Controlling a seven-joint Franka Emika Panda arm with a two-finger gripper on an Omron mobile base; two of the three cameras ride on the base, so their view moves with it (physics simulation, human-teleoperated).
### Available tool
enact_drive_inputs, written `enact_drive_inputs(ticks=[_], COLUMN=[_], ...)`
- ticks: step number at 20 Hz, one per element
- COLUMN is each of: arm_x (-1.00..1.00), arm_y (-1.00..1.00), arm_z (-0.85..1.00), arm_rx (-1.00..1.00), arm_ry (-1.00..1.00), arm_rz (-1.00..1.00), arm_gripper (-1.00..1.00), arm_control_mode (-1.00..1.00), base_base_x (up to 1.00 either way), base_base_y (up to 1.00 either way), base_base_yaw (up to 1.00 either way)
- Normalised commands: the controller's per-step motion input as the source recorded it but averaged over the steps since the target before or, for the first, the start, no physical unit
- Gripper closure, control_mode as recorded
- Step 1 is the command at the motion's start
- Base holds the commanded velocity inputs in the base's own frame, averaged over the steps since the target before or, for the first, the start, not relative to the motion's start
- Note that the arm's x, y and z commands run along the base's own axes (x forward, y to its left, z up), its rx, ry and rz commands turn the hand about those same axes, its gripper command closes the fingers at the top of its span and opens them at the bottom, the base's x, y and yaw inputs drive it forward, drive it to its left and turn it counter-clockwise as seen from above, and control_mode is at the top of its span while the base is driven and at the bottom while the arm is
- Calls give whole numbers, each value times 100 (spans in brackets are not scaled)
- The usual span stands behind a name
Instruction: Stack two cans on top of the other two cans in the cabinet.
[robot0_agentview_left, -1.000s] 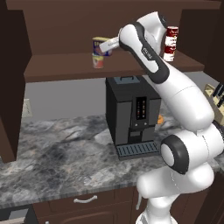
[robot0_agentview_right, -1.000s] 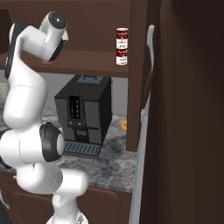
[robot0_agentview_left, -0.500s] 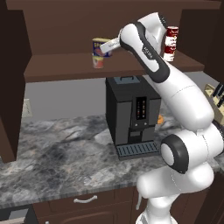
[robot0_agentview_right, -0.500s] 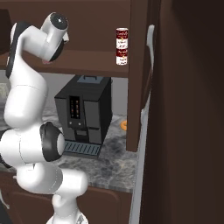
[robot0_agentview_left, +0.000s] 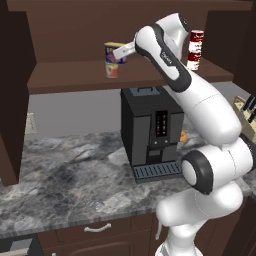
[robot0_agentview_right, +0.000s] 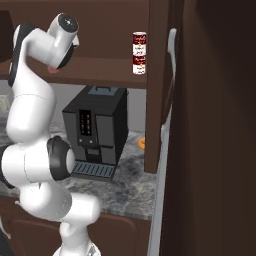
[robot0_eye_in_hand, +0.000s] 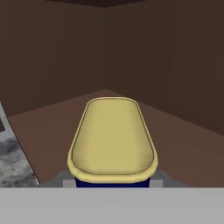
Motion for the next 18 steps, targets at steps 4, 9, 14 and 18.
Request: enact_drive_inputs(ticks=[4, 9, 14, 18], arm_x=[12, 8, 9, 11], arm_y=[1, 4, 7, 5], arm_z=[-1, -4, -9, -6], arm_rx=[0, 0, 0, 0], arm_ry=[0, 0, 0, 0], arm_rz=[0, 0, 0, 0], arm_gripper=[100, 100, 100, 100], arm_control_mode=[-100, -100, -100, -100], base_base_x=[0, 0, 0, 0], base_base_y=[0, 0, 0, 0], base_base_yaw=[0, 0, 0, 0])
